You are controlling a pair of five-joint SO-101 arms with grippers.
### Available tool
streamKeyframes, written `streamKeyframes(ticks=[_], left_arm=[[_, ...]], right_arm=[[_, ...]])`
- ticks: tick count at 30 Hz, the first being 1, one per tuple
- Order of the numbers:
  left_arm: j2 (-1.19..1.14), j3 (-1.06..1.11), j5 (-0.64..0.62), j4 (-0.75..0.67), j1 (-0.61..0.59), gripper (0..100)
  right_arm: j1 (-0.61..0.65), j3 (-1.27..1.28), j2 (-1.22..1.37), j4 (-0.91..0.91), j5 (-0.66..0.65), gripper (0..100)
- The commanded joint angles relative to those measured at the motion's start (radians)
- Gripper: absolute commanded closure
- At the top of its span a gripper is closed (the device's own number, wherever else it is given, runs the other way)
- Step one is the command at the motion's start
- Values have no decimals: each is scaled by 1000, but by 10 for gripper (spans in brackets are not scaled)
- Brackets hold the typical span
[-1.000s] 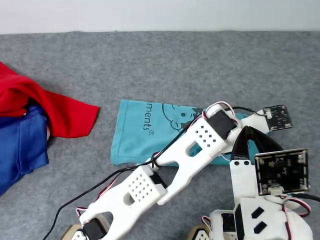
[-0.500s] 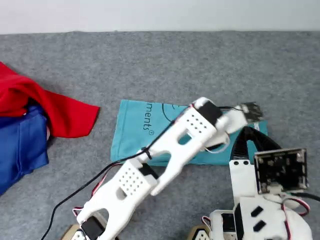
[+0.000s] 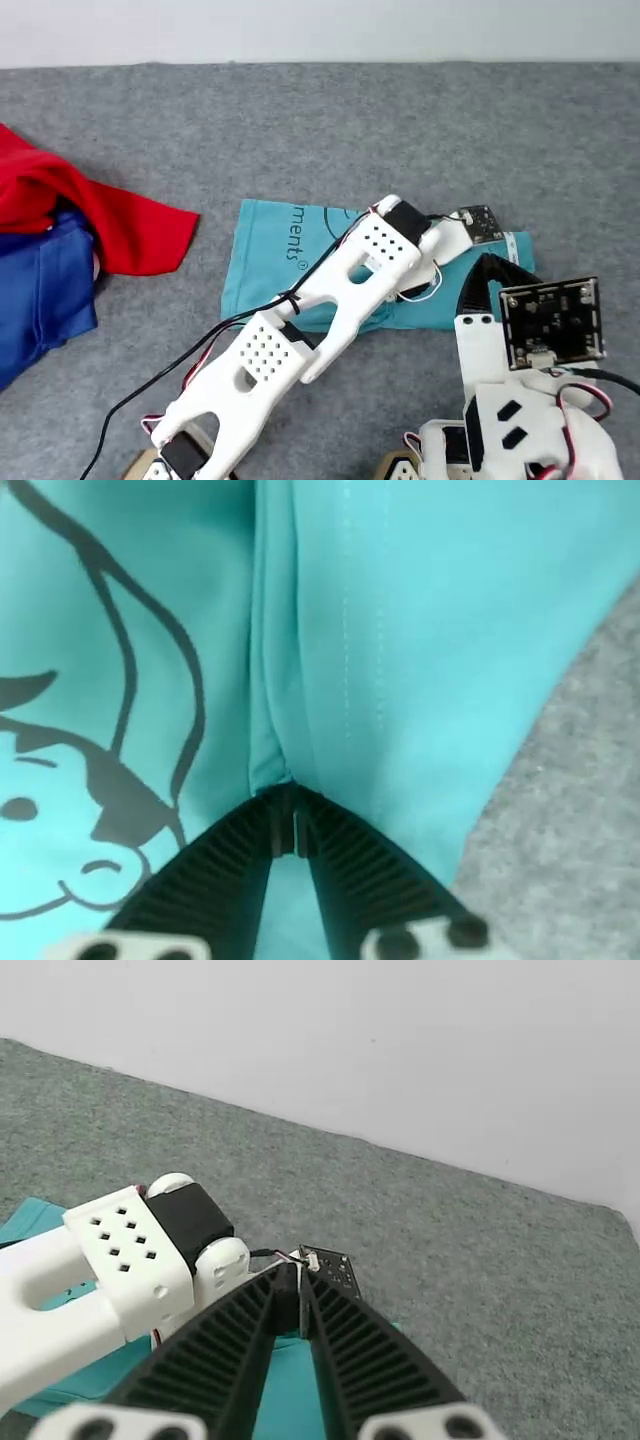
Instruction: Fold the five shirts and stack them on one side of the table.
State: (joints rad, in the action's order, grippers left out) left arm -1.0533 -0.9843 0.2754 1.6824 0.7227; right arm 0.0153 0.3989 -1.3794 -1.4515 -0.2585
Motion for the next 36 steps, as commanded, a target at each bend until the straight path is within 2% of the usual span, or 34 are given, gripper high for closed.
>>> streamKeyframes(ticks=[1, 7, 12, 16, 25, 29, 36], left_arm=[[72, -8, -3, 5, -5, 985], [196, -4, -8, 72, -52, 985], [313, 1, -86, 74, -201, 983], [422, 70, -91, 74, -342, 980], [601, 470, -84, 71, -669, 796], [569, 561, -81, 57, -710, 768], [430, 559, -83, 2, -713, 761]], right_arm=[[1, -5, -5, 7, 5, 983], [-1, -5, -5, 7, 5, 983], [-1, -3, -5, -7, 5, 983], [-1, 0, -5, -18, 5, 983], [-2, 2, -2, -18, 5, 983], [-2, 2, 4, -18, 5, 983], [-2, 3, 2, -19, 6, 983]])
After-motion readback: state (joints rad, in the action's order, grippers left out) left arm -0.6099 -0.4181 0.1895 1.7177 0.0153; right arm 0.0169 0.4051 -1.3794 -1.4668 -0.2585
